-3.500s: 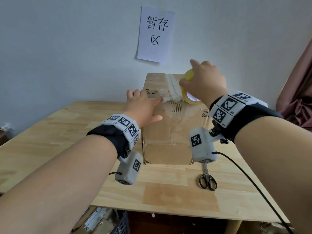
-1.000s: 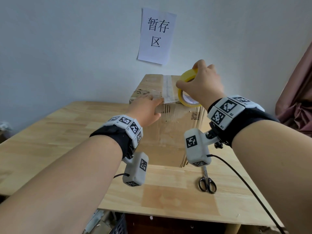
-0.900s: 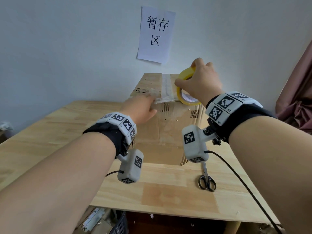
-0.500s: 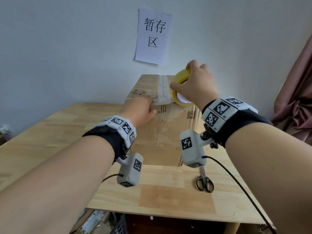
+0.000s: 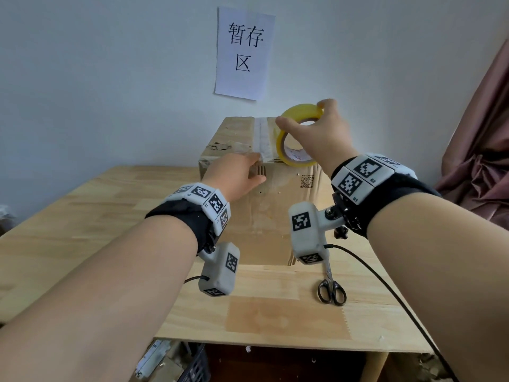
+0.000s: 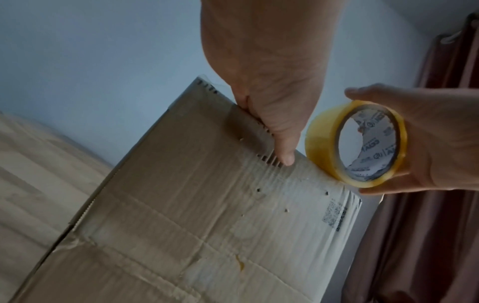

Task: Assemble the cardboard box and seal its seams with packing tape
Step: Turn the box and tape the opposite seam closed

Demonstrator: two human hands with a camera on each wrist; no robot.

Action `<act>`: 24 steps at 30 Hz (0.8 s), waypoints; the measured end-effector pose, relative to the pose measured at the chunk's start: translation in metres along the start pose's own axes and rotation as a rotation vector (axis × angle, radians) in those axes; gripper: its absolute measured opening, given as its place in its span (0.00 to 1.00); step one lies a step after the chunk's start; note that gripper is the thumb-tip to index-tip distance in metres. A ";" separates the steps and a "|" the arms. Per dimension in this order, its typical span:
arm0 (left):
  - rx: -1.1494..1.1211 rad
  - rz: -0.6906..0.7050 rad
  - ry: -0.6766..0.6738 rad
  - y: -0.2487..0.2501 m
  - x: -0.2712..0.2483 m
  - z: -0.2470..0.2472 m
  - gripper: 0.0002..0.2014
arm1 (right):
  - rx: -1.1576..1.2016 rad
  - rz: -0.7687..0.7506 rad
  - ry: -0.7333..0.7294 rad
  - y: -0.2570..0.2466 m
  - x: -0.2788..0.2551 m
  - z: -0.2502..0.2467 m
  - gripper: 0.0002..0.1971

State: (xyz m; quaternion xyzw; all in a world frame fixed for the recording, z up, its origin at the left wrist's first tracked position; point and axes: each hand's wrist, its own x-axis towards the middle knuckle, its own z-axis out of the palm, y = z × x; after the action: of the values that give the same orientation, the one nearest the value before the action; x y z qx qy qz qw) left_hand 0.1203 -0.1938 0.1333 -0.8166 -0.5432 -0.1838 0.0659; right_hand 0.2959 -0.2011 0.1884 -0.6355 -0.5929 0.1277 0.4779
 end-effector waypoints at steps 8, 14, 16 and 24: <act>0.029 0.029 -0.016 -0.003 -0.002 -0.001 0.24 | -0.225 -0.100 0.014 -0.022 -0.001 -0.005 0.39; 0.098 0.045 -0.003 0.002 -0.001 0.001 0.23 | -0.417 -0.083 0.054 -0.003 0.000 -0.015 0.38; 0.127 0.045 -0.004 0.005 0.001 0.001 0.22 | -0.439 -0.096 0.051 -0.002 0.000 -0.011 0.37; 0.282 0.008 -0.091 0.032 0.008 0.004 0.26 | -0.463 -0.160 0.011 0.001 0.001 -0.008 0.34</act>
State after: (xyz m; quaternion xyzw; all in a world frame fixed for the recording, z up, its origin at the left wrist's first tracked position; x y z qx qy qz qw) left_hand 0.1528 -0.1984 0.1350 -0.8090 -0.5626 -0.0684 0.1559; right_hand 0.3026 -0.2039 0.1925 -0.6798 -0.6521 -0.0536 0.3313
